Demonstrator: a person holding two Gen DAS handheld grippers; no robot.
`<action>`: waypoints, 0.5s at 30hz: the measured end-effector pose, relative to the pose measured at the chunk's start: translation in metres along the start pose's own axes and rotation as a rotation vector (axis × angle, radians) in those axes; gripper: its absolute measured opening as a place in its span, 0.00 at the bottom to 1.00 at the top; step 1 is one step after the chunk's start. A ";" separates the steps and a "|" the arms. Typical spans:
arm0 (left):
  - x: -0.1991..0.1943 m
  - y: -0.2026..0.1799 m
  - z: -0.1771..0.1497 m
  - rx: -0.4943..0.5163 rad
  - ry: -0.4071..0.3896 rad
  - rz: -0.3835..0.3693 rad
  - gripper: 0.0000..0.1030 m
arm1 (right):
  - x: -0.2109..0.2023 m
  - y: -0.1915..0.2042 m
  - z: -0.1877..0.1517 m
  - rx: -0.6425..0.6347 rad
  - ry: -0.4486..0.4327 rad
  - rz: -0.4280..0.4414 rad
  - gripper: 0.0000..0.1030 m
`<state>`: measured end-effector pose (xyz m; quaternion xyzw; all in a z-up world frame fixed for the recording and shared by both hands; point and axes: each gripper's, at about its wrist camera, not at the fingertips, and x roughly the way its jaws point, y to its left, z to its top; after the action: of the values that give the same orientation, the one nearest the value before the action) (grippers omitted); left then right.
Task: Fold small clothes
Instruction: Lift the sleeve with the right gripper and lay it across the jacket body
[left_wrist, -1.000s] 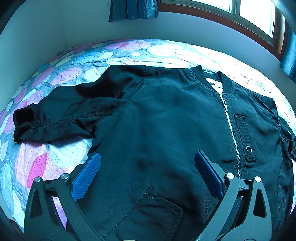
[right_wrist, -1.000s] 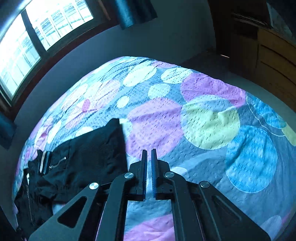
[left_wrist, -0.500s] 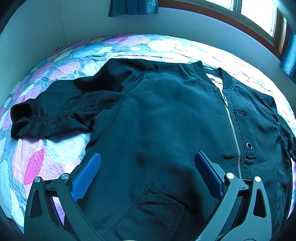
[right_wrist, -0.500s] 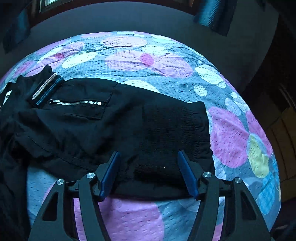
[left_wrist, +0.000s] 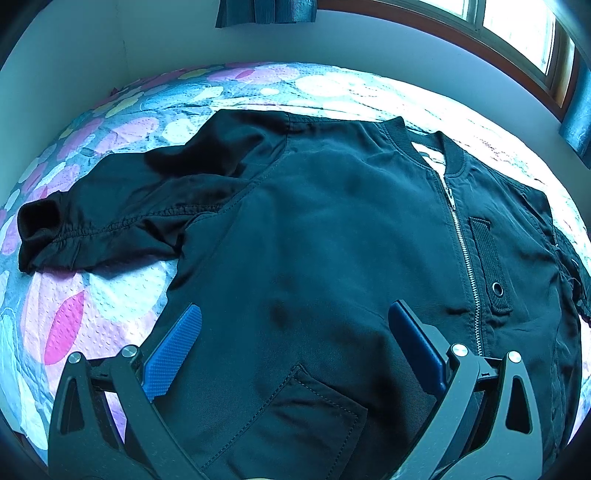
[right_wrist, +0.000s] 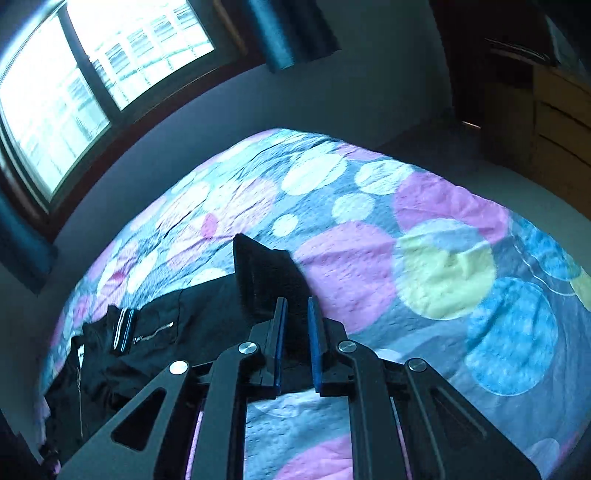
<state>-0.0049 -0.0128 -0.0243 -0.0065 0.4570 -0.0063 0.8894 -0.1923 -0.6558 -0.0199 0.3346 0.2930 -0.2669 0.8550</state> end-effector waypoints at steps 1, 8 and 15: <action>0.000 0.000 0.000 -0.001 0.002 -0.002 0.98 | -0.003 -0.017 0.002 0.050 -0.007 0.001 0.11; 0.004 0.000 -0.001 -0.005 0.014 -0.001 0.98 | 0.016 -0.118 -0.023 0.516 0.038 0.309 0.43; 0.004 0.000 -0.001 0.003 0.015 -0.002 0.98 | 0.043 -0.104 -0.024 0.528 0.056 0.344 0.58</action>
<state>-0.0034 -0.0131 -0.0280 -0.0056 0.4637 -0.0076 0.8859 -0.2388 -0.7153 -0.1067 0.5969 0.1759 -0.1759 0.7628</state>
